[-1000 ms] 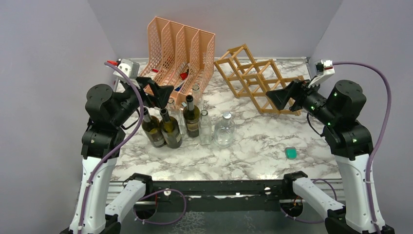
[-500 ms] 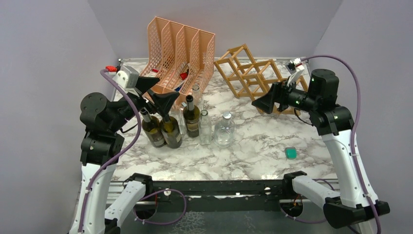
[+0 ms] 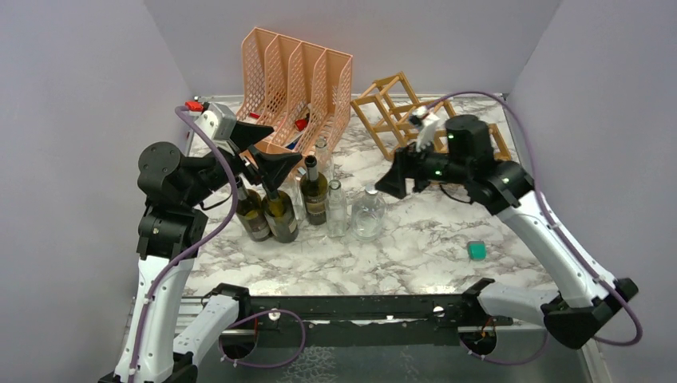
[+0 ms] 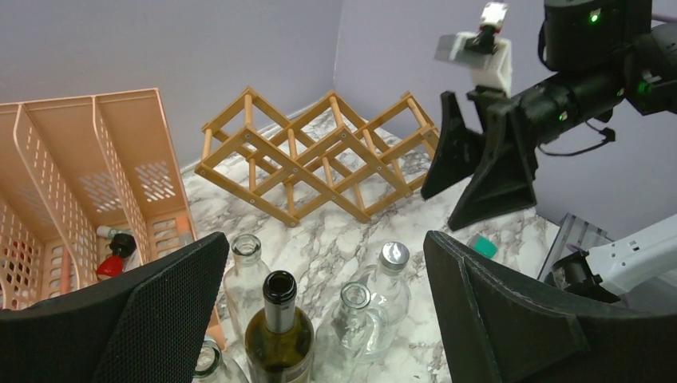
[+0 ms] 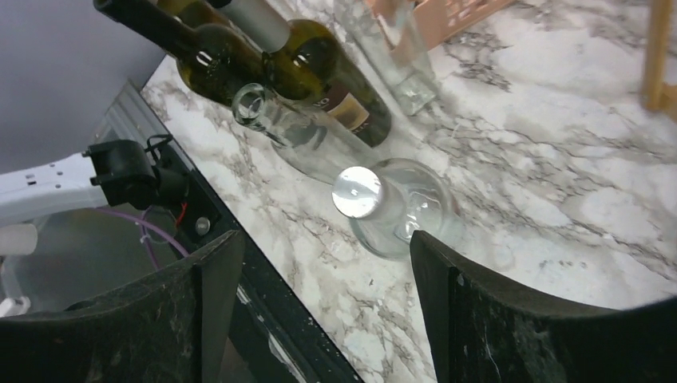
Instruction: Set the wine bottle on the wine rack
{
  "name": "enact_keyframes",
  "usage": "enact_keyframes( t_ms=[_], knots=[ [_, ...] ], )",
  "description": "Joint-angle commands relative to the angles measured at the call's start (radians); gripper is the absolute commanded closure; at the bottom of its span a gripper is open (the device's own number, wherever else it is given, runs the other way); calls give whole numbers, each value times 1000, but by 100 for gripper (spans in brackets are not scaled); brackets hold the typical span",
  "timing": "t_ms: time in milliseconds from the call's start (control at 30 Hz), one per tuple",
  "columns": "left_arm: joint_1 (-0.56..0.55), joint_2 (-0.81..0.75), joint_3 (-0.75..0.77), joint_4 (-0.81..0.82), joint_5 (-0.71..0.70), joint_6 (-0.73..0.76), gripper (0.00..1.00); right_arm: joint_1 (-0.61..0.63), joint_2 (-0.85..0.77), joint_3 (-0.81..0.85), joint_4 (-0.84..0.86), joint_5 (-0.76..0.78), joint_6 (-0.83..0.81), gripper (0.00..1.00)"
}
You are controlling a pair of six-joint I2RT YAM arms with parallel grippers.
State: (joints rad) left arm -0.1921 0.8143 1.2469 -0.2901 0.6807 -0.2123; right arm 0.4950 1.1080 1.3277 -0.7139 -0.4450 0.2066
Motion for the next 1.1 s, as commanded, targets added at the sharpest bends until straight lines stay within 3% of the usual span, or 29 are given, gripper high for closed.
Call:
enact_keyframes(
  t_ms=[0,200,667,1067],
  knots=[
    [-6,2,0,37,10,-16,1,189,100,60,69,200,-3,22],
    [-6,-8,-3,34,-40,-19,1,377,241,127,139,311,-63,23],
    [-6,-9,-26,35,-33,-50,1,429,363,102,297,323,-154,32],
    [-6,-2,-24,34,21,-64,1,439,377,68,297,328,-191,46]
  ],
)
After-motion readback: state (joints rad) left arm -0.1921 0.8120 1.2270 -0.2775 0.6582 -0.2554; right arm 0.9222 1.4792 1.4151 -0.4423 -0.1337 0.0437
